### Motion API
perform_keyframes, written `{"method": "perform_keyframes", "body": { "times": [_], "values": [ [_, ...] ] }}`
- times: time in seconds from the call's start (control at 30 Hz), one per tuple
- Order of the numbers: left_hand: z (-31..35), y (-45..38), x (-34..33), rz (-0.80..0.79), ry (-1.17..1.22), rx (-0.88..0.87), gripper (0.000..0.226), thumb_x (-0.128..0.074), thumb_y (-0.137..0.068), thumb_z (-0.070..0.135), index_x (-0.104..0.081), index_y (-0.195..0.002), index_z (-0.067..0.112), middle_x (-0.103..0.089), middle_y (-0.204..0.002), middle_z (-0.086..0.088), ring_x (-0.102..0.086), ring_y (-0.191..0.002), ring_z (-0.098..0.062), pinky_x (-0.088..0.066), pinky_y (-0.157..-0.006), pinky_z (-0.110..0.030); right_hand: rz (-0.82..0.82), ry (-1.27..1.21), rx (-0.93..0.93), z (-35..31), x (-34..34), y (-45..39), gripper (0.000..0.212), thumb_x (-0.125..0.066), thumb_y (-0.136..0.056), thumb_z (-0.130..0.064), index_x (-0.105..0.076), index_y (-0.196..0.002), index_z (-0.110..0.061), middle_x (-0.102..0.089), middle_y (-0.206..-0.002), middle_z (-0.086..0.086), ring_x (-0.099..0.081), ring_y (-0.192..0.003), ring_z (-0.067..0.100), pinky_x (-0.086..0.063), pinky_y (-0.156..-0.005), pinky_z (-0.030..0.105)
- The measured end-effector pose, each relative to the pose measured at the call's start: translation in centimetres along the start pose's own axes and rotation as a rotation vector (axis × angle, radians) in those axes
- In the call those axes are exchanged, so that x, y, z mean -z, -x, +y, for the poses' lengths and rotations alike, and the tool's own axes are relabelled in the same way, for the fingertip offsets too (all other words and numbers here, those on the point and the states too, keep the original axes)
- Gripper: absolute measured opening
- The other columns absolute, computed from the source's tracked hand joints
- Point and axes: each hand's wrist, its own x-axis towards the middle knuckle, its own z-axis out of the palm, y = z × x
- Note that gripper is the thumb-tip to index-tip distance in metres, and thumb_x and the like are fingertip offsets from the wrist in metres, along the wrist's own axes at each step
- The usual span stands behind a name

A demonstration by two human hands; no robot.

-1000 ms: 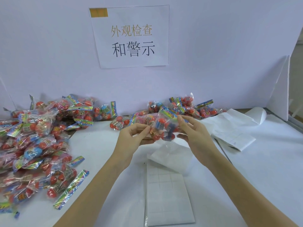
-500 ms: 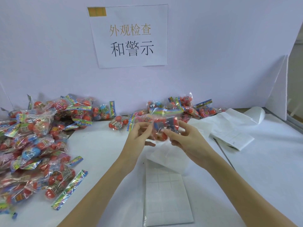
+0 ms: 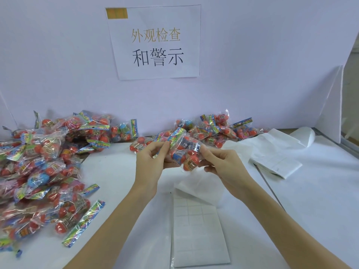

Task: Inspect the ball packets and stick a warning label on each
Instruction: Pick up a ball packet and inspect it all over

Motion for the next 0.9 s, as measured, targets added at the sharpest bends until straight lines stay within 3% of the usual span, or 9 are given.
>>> {"method": "perform_keyframes", "body": {
  "times": [0.2,0.33,0.5,0.57,0.67,0.73,0.77,0.83,0.9],
  "values": [
    [-0.2,0.1,-0.2,0.002,0.021,-0.021,0.018,-0.061,-0.105,0.015,-0.070,-0.096,0.003,-0.075,-0.080,-0.009,-0.076,-0.069,-0.025,-0.062,-0.067,-0.027,-0.091,-0.141,-0.074,-0.6,-0.4,0.1,0.042,-0.064,-0.096,-0.046,-0.076,-0.105,-0.007,-0.080,-0.097,0.008,-0.076,-0.089,0.019,-0.059,-0.072,0.023],
    [-0.2,0.1,-0.1,-0.032,0.002,-0.049,0.017,-0.060,-0.105,0.013,-0.066,-0.100,-0.003,-0.074,-0.079,-0.006,-0.077,-0.072,-0.026,-0.064,-0.073,-0.032,-0.166,-0.052,-0.082,-0.2,-0.4,0.2,0.026,-0.070,-0.099,-0.024,-0.073,-0.110,-0.001,-0.079,-0.096,0.017,-0.075,-0.082,0.022,-0.056,-0.069,0.021],
    [-0.1,-0.3,0.1,0.002,0.014,-0.024,0.019,-0.060,-0.105,0.014,-0.069,-0.106,-0.002,-0.071,-0.101,-0.028,-0.074,-0.081,-0.024,-0.064,-0.076,-0.035,-0.230,-0.026,-0.058,0.0,0.0,0.2,0.016,-0.072,-0.098,-0.017,-0.069,-0.106,-0.004,-0.079,-0.097,0.019,-0.075,-0.082,0.022,-0.056,-0.070,0.022],
    [-0.1,-0.3,0.2,-0.013,0.060,0.020,0.020,-0.060,-0.105,0.016,-0.070,-0.107,0.000,-0.072,-0.100,-0.025,-0.070,-0.086,-0.025,-0.062,-0.078,-0.033,-0.257,-0.009,-0.041,0.1,-0.1,0.1,0.015,-0.072,-0.098,-0.014,-0.068,-0.109,-0.004,-0.079,-0.097,0.018,-0.076,-0.083,0.023,-0.057,-0.071,0.022],
    [-0.2,-0.5,0.5,0.006,-0.065,0.051,0.021,-0.065,-0.103,0.029,-0.069,-0.109,0.009,-0.072,-0.093,-0.010,-0.070,-0.074,-0.014,-0.059,-0.081,-0.034,-0.154,0.127,0.091,0.5,-0.1,0.0,0.014,-0.072,-0.097,-0.007,-0.067,-0.109,-0.011,-0.081,-0.089,0.010,-0.078,-0.079,0.024,-0.059,-0.068,0.025],
    [0.1,-0.9,0.9,-0.008,-0.135,0.153,0.037,-0.067,-0.097,0.046,-0.065,-0.110,0.012,-0.068,-0.086,-0.007,-0.068,-0.063,-0.014,-0.060,-0.077,-0.037,-0.017,0.315,0.254,1.0,0.0,-0.1,0.022,-0.073,-0.095,-0.004,-0.068,-0.106,-0.023,-0.080,-0.082,0.000,-0.078,-0.075,0.018,-0.060,-0.065,0.025],
    [0.4,-1.1,1.1,-0.059,-0.045,0.248,0.048,-0.065,-0.095,0.054,-0.065,-0.110,0.009,-0.069,-0.082,-0.009,-0.069,-0.063,-0.019,-0.061,-0.072,-0.037,0.038,0.414,0.328,1.2,0.0,-0.2,0.027,-0.073,-0.095,-0.003,-0.070,-0.107,-0.027,-0.079,-0.081,-0.004,-0.077,-0.074,0.014,-0.061,-0.066,0.026],
    [1.2,-1.2,1.3,-0.203,0.185,0.422,0.065,-0.062,-0.089,0.065,-0.072,-0.107,0.004,-0.075,-0.088,-0.015,-0.075,-0.075,-0.031,-0.064,-0.069,-0.039,0.085,0.555,0.425,1.5,-0.1,-0.2,0.032,-0.071,-0.095,-0.003,-0.074,-0.110,-0.032,-0.077,-0.083,-0.009,-0.075,-0.078,0.010,-0.062,-0.072,0.030],
    [1.0,-1.3,1.4,-0.323,0.221,0.405,0.057,-0.063,-0.093,0.058,-0.077,-0.116,0.007,-0.078,-0.108,-0.011,-0.077,-0.092,-0.028,-0.064,-0.076,-0.037,0.075,0.584,0.476,1.7,-0.2,-0.3,0.034,-0.068,-0.098,-0.003,-0.075,-0.114,-0.032,-0.075,-0.089,-0.013,-0.073,-0.082,0.011,-0.062,-0.074,0.033]
  ]
}}
